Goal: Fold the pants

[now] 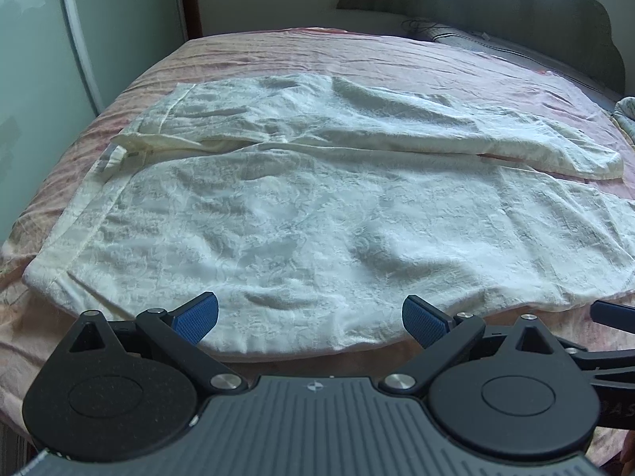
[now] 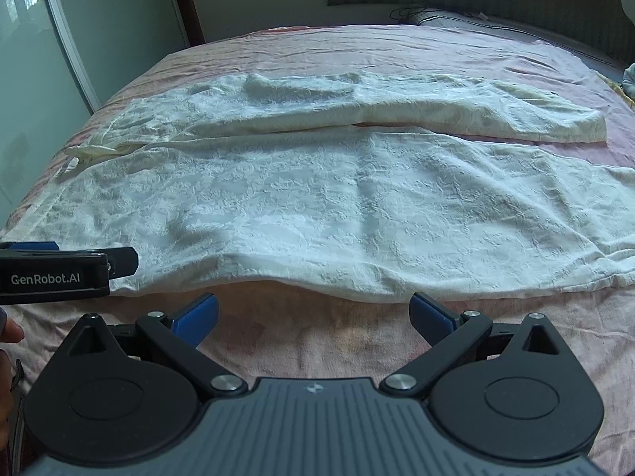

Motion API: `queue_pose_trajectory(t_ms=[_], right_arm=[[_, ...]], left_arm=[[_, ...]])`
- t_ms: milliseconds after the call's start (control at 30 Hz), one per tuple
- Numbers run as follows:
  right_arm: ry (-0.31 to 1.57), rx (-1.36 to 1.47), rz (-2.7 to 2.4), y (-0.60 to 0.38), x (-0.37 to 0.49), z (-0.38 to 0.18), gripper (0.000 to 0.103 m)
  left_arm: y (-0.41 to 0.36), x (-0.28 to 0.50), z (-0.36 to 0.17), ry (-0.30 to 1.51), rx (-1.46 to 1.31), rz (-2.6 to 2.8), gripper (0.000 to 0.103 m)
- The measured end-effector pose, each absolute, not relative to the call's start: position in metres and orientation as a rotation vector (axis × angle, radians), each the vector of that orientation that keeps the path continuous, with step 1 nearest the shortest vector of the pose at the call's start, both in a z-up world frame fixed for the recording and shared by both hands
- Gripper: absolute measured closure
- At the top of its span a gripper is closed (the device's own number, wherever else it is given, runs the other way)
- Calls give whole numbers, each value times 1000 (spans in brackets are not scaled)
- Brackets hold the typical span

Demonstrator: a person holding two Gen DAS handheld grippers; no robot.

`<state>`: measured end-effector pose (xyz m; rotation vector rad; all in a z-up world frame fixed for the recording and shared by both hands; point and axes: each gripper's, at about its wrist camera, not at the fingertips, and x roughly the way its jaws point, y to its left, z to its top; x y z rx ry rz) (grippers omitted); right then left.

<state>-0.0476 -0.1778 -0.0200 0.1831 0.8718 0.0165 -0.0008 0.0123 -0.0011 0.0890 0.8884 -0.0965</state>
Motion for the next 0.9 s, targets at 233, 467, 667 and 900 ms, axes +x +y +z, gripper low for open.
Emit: queue_pose_trajectory(t_ms=[233,467,667,900], right_arm=[[846,197,93,-180,-51,-17,0],[797,160,156,-175,-46,-11,0],[793,126,219,-171,-28,-7,0],[669,-33,305,-159,9,21,0]], left_arm=[[21,0,-2,899,72,-72,2],[26,6,-3,890,89,-55,2],[31,17,-3,881,99,-34,2],[40,30,2,837,92,-37,2]])
